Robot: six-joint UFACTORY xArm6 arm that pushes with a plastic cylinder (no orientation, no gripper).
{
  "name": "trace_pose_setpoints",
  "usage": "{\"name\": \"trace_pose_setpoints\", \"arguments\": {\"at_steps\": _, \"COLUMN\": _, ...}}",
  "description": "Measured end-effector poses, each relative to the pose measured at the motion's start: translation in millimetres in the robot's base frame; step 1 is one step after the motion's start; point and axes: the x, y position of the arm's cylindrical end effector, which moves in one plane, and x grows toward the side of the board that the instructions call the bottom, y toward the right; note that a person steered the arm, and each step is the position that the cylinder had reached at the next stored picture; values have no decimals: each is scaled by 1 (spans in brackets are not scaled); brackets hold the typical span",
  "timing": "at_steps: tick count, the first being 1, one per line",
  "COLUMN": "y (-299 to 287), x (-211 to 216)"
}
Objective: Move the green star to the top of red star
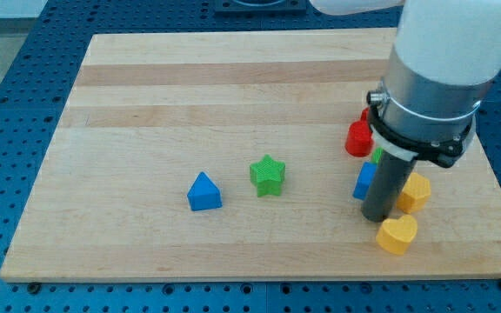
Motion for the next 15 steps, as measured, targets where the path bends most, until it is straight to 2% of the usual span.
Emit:
{"name": "trace_pose_setpoints", "arguments": {"at_steps": 2, "y": 4, "x": -21}}
{"name": "trace_pose_setpoints", "arguments": {"at_steps": 4, "y": -8, "x": -10}}
{"name": "trace_pose_setpoints", "arguments": {"at_steps": 6, "y": -109, "x": 7}}
{"name": "trace_pose_setpoints", "arguments": {"at_steps": 7, "y": -135, "x": 7}}
{"name": "trace_pose_setpoints", "arguments": {"at_steps": 8, "y": -128, "x": 5}}
{"name": "trace_pose_setpoints", "arguments": {"at_steps": 10, "y": -99, "x": -53}}
{"name": "trace_pose_setpoints", "arguments": {"at_steps": 11, "y": -99, "x": -49}}
{"name": "trace_pose_setpoints", "arguments": {"at_steps": 12, "y": -99, "x": -26}}
{"name": "trace_pose_setpoints", "arguments": {"at_steps": 15, "y": -147, "x": -44}}
